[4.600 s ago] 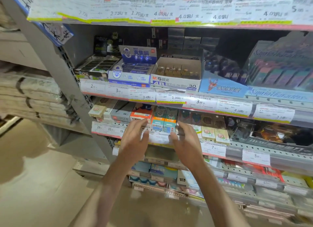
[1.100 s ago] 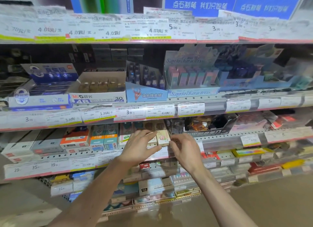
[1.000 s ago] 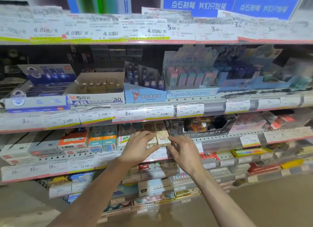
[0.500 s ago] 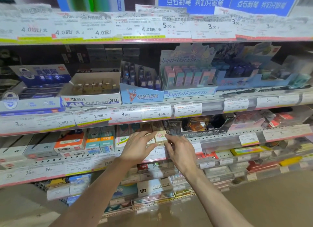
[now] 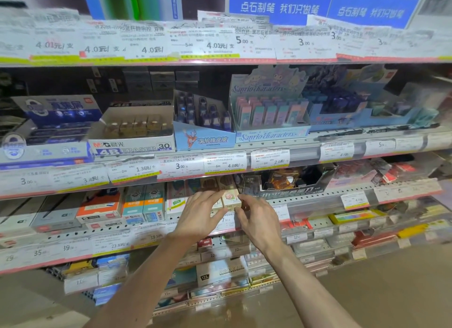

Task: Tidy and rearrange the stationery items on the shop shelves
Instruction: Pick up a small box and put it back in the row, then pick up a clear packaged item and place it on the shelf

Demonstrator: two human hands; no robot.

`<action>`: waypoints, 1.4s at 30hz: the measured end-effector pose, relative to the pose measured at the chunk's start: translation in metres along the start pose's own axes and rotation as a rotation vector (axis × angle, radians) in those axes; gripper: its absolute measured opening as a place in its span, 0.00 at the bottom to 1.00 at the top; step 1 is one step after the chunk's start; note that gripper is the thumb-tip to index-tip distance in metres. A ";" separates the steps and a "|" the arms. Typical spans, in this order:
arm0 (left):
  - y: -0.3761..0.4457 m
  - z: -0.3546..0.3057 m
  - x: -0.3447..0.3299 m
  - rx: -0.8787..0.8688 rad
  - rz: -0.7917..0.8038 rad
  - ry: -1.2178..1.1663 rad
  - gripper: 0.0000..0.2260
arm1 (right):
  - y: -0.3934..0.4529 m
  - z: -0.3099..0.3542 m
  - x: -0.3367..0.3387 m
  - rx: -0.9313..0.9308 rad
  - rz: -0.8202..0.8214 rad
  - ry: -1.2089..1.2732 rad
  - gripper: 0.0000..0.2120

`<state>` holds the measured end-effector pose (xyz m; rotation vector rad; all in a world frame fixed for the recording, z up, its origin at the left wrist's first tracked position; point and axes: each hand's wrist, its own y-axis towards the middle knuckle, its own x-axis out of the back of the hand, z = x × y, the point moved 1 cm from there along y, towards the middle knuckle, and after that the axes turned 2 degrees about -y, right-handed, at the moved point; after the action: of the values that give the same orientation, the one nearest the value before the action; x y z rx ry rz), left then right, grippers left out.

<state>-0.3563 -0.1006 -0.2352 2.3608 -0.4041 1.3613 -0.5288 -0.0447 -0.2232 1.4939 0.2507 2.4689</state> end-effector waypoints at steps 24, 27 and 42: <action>-0.075 -0.073 -0.023 0.232 0.052 -0.625 0.11 | -0.113 -0.065 0.052 -0.362 0.030 0.350 0.27; -0.067 -0.105 -0.036 0.229 0.062 -0.606 0.08 | -0.121 -0.097 0.065 -0.383 0.016 0.359 0.25; 0.025 -0.342 -0.134 0.185 0.005 -0.660 0.09 | -0.119 -0.314 0.224 -0.358 -0.083 0.360 0.15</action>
<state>-0.6922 0.0430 -0.1912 2.9294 -0.4727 0.6004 -0.8925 0.1289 -0.2112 0.8792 -0.0662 2.5313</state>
